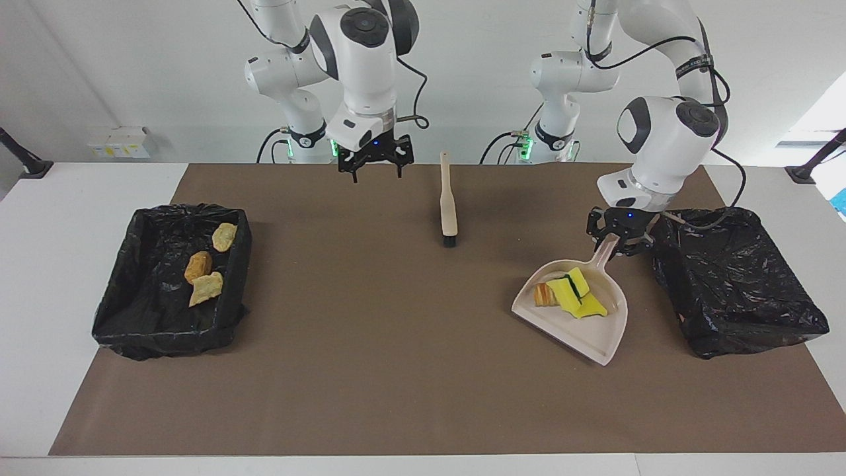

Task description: Sweep and dump trash in bin

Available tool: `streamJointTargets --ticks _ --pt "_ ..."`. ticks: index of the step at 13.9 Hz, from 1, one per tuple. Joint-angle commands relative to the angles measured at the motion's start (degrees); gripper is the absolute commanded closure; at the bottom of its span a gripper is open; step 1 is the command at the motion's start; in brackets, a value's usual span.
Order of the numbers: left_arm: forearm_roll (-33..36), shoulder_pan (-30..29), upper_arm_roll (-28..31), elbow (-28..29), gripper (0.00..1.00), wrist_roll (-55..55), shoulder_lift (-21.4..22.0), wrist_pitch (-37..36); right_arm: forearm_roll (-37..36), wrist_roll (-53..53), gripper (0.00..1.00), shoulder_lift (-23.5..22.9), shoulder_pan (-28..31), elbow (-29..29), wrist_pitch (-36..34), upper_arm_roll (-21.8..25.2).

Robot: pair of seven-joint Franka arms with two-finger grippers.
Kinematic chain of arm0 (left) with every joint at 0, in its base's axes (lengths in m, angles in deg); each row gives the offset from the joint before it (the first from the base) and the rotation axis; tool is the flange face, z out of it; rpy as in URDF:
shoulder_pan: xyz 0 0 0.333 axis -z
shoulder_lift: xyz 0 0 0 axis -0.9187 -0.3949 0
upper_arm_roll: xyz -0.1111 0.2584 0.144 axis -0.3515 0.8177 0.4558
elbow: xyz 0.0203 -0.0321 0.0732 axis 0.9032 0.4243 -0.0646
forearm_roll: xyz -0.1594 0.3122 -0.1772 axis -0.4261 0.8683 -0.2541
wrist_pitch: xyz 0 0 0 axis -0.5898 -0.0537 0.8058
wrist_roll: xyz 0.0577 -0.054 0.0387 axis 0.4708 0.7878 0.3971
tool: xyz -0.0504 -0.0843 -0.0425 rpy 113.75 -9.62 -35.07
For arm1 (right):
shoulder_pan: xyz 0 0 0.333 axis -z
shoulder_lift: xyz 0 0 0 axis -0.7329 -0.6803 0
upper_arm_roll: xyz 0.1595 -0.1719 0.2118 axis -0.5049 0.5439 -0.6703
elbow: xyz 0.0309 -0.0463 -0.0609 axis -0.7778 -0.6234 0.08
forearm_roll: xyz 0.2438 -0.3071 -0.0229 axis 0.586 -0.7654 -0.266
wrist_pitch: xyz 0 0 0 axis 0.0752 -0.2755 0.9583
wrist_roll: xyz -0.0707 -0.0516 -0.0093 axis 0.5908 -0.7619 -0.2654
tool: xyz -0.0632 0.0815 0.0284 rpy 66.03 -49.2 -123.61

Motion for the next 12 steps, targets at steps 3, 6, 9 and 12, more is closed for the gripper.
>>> streamJointTargets --ticks 3,6,9,12 --pt "-3.57 -3.83 -0.41 0.05 1.0 -5.12 2.21 -0.62 -0.47 17.54 0.0 0.91 11.27 1.58 -1.58 -0.59" --pt "-8.49 -7.86 -0.41 0.22 1.0 -10.38 3.96 -1.15 -0.38 26.35 0.0 0.56 19.0 2.72 -1.49 -0.59" --pt "-14.64 -13.91 -0.33 0.05 1.0 -18.72 6.16 -5.44 -0.91 27.25 0.0 0.29 24.37 3.6 -0.61 -0.42" --pt "-18.52 -22.08 -0.06 -1.7 1.0 -27.77 6.96 -11.15 -2.13 24.71 0.0 0.38 24.74 5.79 -1.48 0.72"
